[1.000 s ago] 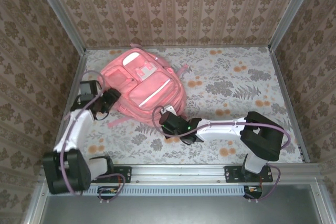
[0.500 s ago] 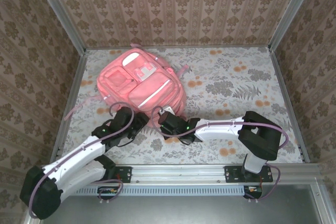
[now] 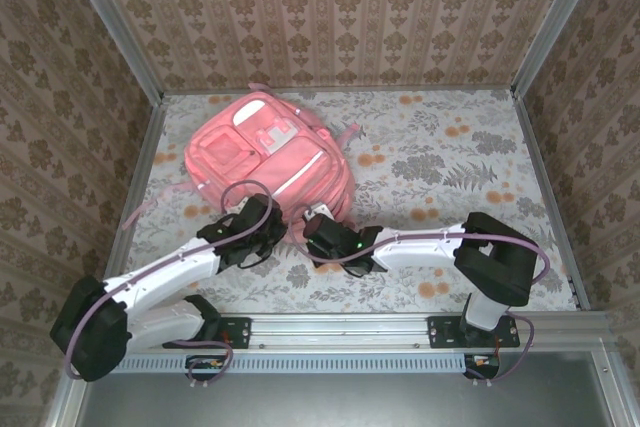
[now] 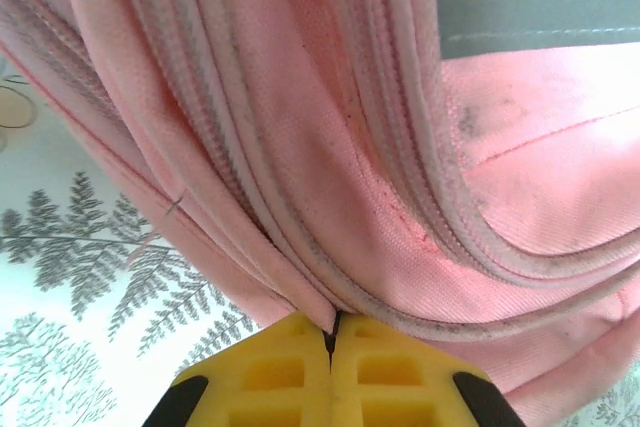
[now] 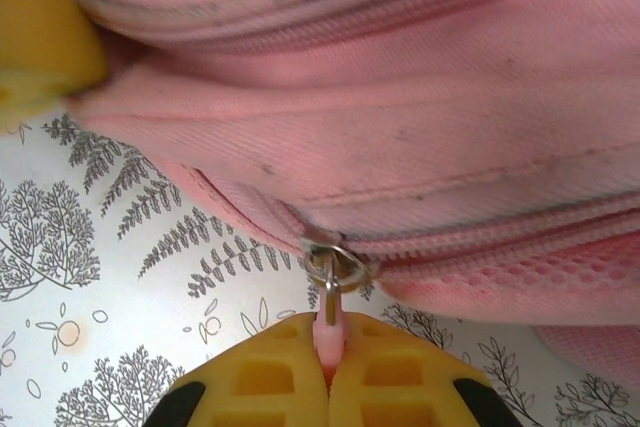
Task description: Pack books, pencil case, and school supplies into a backpack
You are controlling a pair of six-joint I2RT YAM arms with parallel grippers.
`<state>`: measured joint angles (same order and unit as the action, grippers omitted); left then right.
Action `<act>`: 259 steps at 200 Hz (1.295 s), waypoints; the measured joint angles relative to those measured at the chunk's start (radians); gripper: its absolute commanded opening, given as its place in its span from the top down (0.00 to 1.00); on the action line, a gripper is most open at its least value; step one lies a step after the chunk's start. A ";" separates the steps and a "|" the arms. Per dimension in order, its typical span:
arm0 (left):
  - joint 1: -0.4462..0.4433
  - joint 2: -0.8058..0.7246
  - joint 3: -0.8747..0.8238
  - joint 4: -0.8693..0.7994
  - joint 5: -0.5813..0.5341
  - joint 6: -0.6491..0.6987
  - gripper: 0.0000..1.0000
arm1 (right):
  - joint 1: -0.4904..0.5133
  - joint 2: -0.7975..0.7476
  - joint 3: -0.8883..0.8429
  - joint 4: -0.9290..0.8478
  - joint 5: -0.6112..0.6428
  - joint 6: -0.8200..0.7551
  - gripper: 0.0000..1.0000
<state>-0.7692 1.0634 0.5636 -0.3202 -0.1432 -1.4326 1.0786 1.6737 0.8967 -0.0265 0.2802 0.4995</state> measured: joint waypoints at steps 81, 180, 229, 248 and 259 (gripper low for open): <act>0.040 -0.290 -0.033 -0.164 -0.055 0.014 1.00 | -0.244 -0.056 -0.048 0.012 -0.089 -0.138 1.00; 0.448 -0.307 0.079 -0.362 0.147 0.364 1.00 | -0.341 -0.040 -0.012 0.018 -0.142 -0.266 1.00; 0.619 -0.264 0.083 -0.398 0.214 0.511 1.00 | -0.317 0.006 0.025 -0.012 -0.149 -0.260 1.00; 0.724 -0.178 0.085 -0.376 0.250 0.575 1.00 | -0.254 -0.010 0.024 -0.031 -0.130 -0.237 1.00; 0.779 -0.120 0.096 -0.361 0.267 0.612 1.00 | -0.207 -0.027 0.024 -0.042 -0.113 -0.223 1.00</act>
<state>0.0097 0.9432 0.6594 -0.6811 0.1238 -0.8204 0.8719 1.6466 0.9207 -0.0681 0.1669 0.2764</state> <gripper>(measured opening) 0.045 0.062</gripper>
